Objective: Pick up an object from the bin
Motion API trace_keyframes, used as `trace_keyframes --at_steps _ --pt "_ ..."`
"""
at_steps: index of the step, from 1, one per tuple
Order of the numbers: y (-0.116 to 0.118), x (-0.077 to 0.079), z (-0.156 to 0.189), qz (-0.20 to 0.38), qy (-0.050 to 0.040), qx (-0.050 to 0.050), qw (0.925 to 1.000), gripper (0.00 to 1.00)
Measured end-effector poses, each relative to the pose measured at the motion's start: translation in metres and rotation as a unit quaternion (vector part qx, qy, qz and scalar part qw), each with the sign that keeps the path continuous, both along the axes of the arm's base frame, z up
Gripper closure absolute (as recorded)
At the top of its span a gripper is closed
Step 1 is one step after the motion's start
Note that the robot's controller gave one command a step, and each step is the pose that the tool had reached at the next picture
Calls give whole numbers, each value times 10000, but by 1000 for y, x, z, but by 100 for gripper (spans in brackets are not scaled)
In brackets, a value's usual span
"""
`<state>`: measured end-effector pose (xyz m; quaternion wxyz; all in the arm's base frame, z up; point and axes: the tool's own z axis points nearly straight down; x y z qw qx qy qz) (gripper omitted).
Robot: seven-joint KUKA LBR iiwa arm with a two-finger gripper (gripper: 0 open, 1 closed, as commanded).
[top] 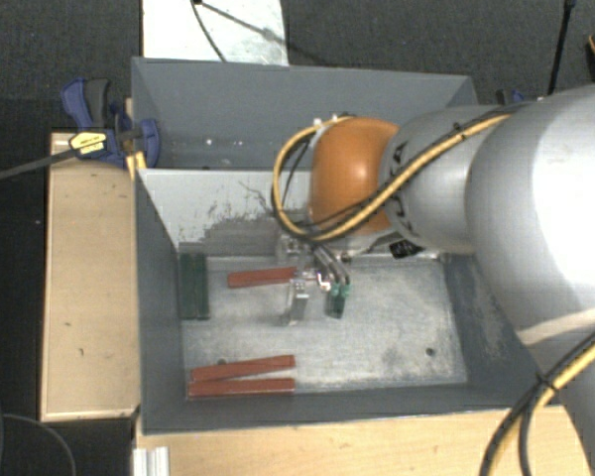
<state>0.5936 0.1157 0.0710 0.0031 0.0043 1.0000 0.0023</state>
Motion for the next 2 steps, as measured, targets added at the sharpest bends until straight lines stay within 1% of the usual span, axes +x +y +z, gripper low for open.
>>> trace_keyframes --at_steps 1,2 --pt "-4 0 0 -22 4 -17 10000 100" --pt "-59 -18 140 78 -21 -26 10000 100"
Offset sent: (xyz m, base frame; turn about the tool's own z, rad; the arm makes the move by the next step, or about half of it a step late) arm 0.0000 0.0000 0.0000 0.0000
